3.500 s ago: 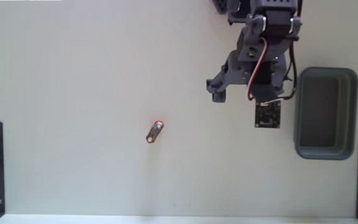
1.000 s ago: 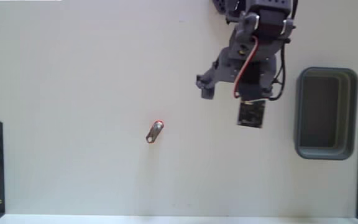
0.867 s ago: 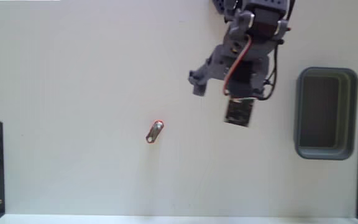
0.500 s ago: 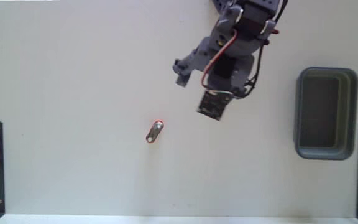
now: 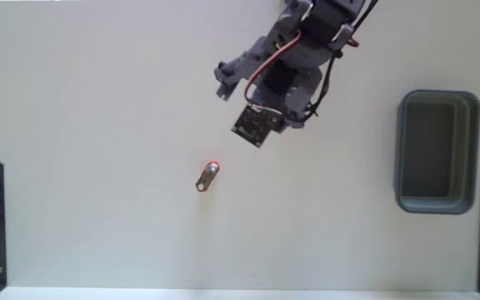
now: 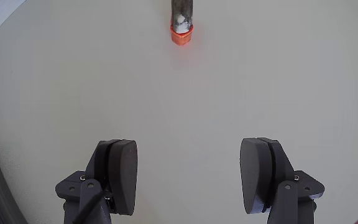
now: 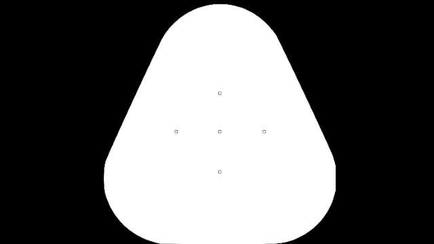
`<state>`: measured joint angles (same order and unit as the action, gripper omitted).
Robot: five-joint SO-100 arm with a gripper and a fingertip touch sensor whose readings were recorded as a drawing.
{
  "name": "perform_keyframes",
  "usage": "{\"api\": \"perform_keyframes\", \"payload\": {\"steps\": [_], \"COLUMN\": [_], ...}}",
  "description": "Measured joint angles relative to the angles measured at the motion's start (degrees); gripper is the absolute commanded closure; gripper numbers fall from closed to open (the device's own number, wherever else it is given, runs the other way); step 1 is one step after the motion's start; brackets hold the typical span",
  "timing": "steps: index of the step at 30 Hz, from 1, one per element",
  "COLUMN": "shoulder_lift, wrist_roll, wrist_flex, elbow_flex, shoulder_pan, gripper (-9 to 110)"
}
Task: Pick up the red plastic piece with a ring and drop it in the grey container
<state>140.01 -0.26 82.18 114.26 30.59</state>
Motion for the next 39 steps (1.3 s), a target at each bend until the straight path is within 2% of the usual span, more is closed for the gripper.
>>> {"api": "perform_keyframes", "payload": {"steps": [39], "shoulder_lift": [0.0], "wrist_roll": [0.0], "wrist_flex": [0.0], "elbow_flex": [0.0], "shoulder_pan": [-1.32], "gripper": [-9]}}
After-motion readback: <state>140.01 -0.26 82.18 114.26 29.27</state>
